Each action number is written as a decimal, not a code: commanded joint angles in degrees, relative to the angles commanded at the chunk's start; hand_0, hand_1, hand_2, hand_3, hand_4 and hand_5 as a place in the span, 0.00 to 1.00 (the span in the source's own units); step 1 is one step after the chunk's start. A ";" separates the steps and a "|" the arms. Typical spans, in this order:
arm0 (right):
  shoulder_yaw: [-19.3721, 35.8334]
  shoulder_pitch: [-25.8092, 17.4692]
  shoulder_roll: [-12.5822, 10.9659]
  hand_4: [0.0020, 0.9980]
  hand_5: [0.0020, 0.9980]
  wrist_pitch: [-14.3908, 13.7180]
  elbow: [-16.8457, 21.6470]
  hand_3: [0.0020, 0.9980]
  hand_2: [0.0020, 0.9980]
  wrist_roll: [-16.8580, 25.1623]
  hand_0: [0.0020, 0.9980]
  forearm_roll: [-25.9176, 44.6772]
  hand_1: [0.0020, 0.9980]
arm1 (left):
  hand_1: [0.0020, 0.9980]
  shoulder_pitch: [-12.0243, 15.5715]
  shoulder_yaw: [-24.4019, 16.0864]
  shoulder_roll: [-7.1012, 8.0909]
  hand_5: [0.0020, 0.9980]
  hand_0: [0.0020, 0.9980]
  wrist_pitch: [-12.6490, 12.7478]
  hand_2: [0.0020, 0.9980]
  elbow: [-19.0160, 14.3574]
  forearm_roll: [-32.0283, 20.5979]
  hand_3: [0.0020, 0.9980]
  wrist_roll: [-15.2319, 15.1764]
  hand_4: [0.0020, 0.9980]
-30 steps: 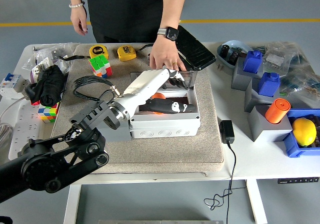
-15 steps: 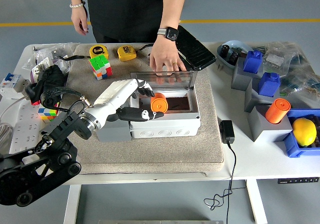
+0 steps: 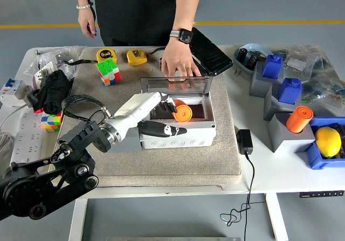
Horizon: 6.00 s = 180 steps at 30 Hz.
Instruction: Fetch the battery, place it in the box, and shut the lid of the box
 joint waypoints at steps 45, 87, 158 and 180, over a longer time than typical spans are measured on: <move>-0.47 0.26 0.06 0.93 0.45 -0.01 0.34 0.54 0.60 0.03 0.60 -0.34 0.62 | 0.66 -6.24 3.09 -11.04 0.54 0.67 1.20 0.62 7.46 -26.31 0.57 -11.77 1.00; 0.57 0.13 0.14 0.93 0.45 -0.10 0.88 0.54 0.60 0.25 0.60 -1.23 0.62 | 0.64 -1.54 -0.02 -4.77 0.53 0.62 1.58 0.60 10.45 -18.76 0.56 -10.40 1.00; 1.03 0.25 0.16 0.93 0.45 -0.15 1.83 0.54 0.60 0.51 0.60 -2.54 0.62 | 0.60 -2.42 0.34 -8.21 0.53 0.56 1.89 0.58 10.15 -21.73 0.55 -12.58 1.00; 0.93 0.17 0.09 0.93 0.45 -0.27 1.80 0.54 0.60 0.64 0.60 -2.36 0.62 | 0.73 -5.16 -9.40 -5.26 0.54 0.75 5.00 0.67 6.84 -11.97 0.63 -12.29 1.00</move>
